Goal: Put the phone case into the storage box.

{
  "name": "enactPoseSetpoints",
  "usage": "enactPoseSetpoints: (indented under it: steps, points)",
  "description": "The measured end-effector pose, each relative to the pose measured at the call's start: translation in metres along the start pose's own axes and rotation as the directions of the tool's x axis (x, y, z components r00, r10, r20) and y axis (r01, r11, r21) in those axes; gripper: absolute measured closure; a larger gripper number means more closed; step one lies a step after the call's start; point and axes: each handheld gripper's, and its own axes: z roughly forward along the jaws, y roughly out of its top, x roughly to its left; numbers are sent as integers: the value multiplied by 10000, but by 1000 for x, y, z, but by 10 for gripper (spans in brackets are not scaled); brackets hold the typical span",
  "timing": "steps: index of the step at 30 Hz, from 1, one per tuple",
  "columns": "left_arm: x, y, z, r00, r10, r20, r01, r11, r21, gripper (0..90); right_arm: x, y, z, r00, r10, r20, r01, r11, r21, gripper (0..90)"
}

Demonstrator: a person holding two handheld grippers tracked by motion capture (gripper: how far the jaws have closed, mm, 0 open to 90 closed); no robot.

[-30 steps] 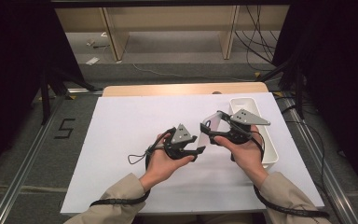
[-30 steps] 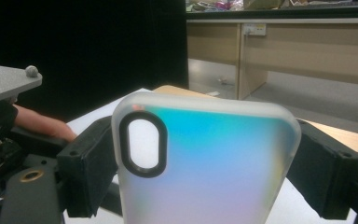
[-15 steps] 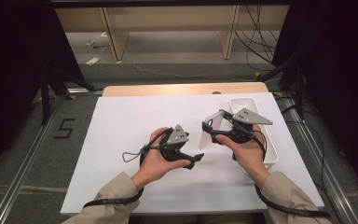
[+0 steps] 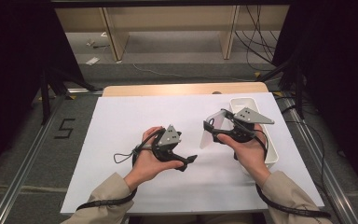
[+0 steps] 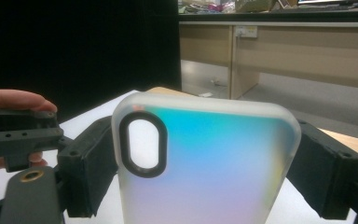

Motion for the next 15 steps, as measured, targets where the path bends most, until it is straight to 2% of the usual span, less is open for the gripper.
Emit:
enactPoseSetpoints:
  steps: [6, 15]
  points:
    - [4, -4, -6, 9999, -61, -147, 61, 10000, -15, 0, -2, 1, -1, 10000, 27, 58, -27, 10000, 0, 174]
    - [10, -11, -17, 9992, -196, -360, 196, 9998, -10, 0, -4, 2, -3, 9999, -1, 166, 1, 10000, -13, 174]
